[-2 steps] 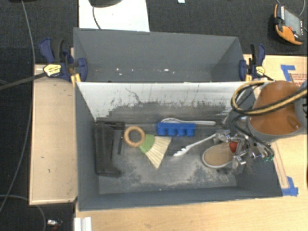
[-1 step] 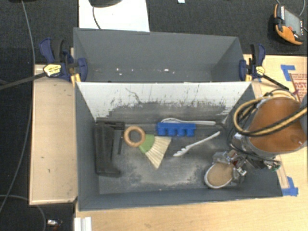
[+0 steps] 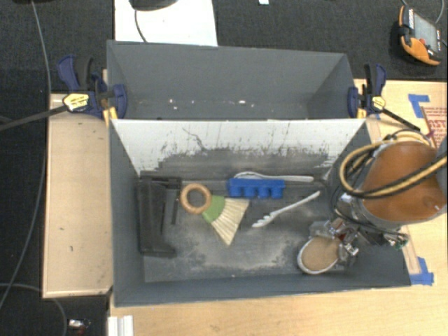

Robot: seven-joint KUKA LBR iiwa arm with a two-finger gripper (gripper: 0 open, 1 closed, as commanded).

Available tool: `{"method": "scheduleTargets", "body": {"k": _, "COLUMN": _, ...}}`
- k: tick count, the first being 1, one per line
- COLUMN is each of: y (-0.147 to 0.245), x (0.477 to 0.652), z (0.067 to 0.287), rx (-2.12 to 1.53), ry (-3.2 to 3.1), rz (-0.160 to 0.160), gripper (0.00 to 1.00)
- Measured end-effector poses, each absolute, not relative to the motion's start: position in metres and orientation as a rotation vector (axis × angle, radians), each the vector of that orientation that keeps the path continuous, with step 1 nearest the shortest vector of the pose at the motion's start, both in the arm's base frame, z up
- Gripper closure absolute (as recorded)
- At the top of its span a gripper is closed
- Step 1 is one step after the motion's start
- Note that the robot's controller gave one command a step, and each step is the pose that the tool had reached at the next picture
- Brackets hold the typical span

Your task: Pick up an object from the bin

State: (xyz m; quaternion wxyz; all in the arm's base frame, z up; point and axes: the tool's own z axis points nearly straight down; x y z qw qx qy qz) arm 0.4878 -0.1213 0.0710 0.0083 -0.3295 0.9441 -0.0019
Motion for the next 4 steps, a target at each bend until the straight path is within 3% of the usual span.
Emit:
{"method": "scheduleTargets", "body": {"k": 1, "y": -0.121, "x": 0.487, "z": 0.087, "rx": -1.029, "ry": 2.954, "rz": -0.002, "gripper": 1.00}}
{"method": "scheduleTargets", "body": {"k": 2, "y": -0.120, "x": 0.486, "z": 0.121, "rx": -1.026, "ry": 2.956, "rz": 0.000, "gripper": 1.00}}
{"method": "scheduleTargets", "body": {"k": 4, "y": -0.121, "x": 0.487, "z": 0.170, "rx": -1.025, "ry": 2.956, "rz": -0.001, "gripper": 1.00}}
